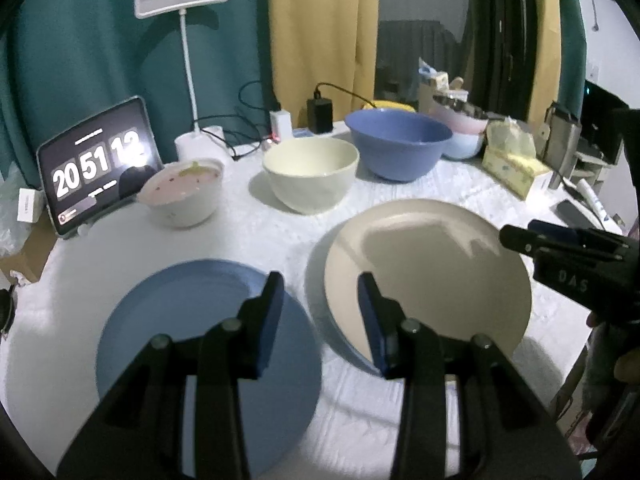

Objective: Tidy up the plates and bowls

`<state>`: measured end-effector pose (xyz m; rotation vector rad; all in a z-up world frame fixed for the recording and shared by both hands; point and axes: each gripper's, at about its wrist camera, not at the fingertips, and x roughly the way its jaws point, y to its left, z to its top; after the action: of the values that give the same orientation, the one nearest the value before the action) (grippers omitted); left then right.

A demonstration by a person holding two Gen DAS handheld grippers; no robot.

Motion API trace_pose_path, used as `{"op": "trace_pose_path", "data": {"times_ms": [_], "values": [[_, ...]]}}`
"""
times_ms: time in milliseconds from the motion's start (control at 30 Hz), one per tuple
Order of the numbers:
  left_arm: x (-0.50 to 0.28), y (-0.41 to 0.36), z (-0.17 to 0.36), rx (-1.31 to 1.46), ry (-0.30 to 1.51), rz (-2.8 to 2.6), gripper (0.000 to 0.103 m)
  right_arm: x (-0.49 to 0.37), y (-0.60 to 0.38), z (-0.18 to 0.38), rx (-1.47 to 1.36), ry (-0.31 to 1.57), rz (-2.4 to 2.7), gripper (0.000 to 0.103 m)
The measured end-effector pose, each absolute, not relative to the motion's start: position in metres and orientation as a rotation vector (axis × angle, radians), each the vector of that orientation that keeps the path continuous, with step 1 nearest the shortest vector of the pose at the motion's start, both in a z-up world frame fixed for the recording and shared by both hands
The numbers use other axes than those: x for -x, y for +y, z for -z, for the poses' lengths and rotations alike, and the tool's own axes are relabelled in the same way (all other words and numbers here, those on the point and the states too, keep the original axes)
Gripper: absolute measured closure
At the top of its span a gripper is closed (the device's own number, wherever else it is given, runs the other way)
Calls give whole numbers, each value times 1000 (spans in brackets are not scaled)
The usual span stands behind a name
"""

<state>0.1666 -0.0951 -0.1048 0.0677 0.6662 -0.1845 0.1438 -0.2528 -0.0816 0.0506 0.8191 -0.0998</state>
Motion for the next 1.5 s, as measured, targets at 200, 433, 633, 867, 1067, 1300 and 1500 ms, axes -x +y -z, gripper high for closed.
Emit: {"op": "trace_pose_path", "data": {"times_ms": [200, 433, 633, 867, 1067, 1300, 1500], "values": [[-156, -73, 93, -44, 615, 175, 62, -140, -230, 65, -20, 784, 83, 60], [-153, -42, 86, -1, 580, 151, 57, -144, -199, 58, 18, 774, 61, 60], [-150, -20, 87, 16, 565, 133, 56, -147, -176, 57, 43, 771, 45, 60], [-150, 6, 93, 14, 572, 106, 56, -154, -151, 62, 77, 786, 26, 60], [-150, 26, 100, 22, 580, 81, 56, -158, -133, 69, 93, 804, 15, 60], [-149, 51, 112, 32, 602, 35, 56, -162, -113, 82, 112, 835, -12, 60], [-146, 72, 124, 50, 628, -2, 56, -167, -94, 95, 124, 868, -47, 60]]}}
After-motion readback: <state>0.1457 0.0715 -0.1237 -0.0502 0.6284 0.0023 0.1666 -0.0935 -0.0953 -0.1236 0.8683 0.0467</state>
